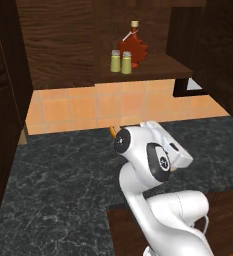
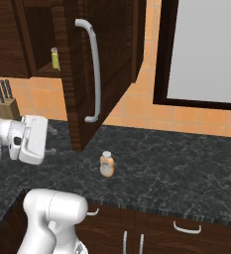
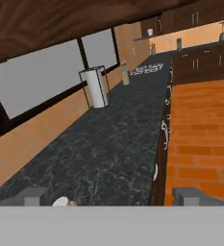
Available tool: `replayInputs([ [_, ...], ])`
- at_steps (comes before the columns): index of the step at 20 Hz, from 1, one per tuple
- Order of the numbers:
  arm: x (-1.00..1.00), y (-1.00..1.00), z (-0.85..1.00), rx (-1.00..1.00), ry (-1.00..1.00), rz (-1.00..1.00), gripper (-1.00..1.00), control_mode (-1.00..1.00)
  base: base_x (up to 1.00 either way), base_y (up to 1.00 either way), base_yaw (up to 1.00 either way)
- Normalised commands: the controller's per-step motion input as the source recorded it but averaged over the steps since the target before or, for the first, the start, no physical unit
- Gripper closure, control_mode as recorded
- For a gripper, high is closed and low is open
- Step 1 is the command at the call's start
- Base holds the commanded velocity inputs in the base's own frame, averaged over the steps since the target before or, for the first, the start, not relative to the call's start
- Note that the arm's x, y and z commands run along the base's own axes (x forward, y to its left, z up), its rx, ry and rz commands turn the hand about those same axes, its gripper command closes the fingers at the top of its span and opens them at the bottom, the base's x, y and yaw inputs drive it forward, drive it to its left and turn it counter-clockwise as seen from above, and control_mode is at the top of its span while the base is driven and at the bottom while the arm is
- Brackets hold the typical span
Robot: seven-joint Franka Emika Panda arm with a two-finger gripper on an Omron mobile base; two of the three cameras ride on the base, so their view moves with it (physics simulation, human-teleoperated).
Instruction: Put the shaker and condiment bottle from the counter next to their counterparts in the cabinet.
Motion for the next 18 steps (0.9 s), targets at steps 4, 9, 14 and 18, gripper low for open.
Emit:
replayInputs([
  [4,0.0,-0.24,-0.63,0.02,0.04,-0.15,-1.0,-1.0,0.0,0.0,0.0],
  [9,0.0,-0.09,-0.62,0.0,0.05,-0.15,-1.0,-1.0,0.0,0.0,0.0],
  [14,0.28,0.0,-0.4,0.0,0.06,-0.14,-1.0,-1.0,0.0,0.0,0.0],
  [18,0.47,0.0,-0.28,0.0,0.04,-0.1,-1.0,-1.0,0.0,0.0,0.0],
])
